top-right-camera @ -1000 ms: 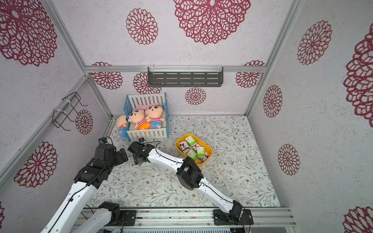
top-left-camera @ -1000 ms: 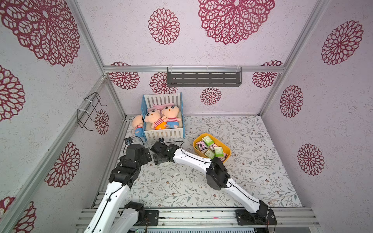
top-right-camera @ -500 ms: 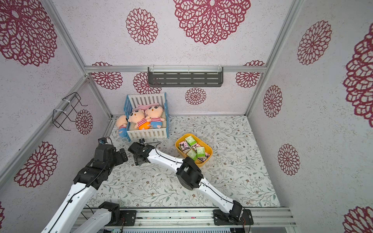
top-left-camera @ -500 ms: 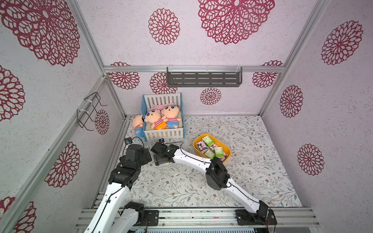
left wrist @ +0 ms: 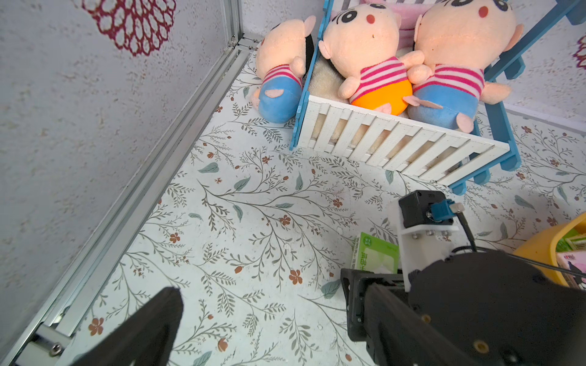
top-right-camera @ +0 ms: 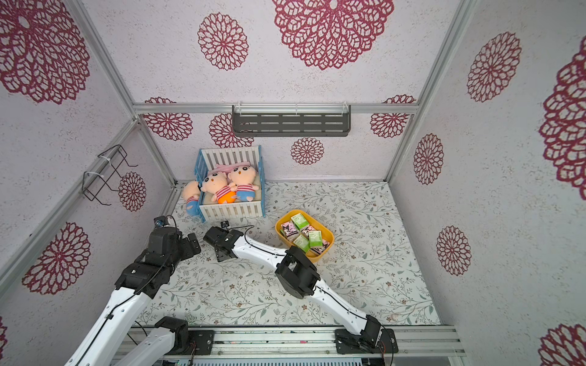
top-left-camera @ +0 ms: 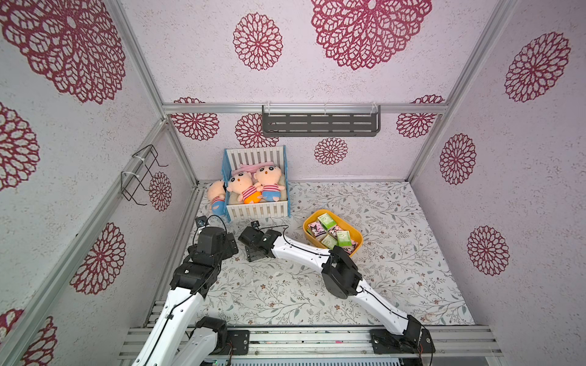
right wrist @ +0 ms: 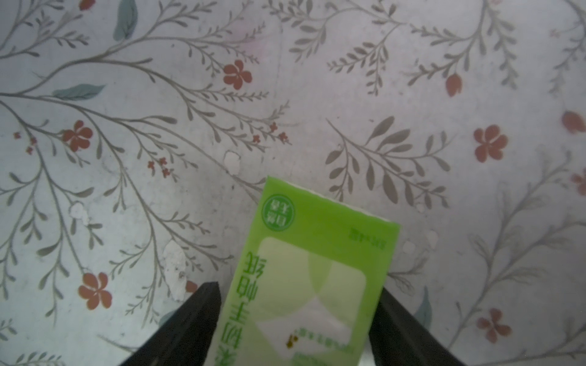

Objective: Put the pocket tissues into the storage box
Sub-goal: Pick up the pocket tissues from the center of the board, then place the pocket tissues in the storage box.

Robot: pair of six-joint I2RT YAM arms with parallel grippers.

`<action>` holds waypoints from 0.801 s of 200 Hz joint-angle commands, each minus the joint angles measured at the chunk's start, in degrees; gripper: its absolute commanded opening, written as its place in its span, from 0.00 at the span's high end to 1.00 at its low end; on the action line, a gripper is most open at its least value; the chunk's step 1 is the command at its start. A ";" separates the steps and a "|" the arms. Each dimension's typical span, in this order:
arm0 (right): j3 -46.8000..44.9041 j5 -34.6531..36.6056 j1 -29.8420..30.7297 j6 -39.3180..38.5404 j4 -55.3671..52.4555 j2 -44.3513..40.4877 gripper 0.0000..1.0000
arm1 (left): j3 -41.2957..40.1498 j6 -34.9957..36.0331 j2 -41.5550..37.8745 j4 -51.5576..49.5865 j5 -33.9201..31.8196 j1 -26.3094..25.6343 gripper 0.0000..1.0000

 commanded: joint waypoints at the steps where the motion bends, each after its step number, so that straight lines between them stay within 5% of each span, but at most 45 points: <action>1: -4.15 -1.68 -0.46 0.68 3.08 -5.04 0.31 | 0.17 0.50 -0.49 0.05 -0.88 -0.64 0.03; 62: -14.22 -5.71 -1.35 -1.54 11.88 -10.60 0.34 | 0.12 0.43 -0.05 -0.06 -1.02 -0.65 0.03; 160: -45.08 -10.24 -4.71 -9.71 33.77 -34.79 0.43 | -0.13 0.25 1.91 0.96 -1.21 -0.82 0.03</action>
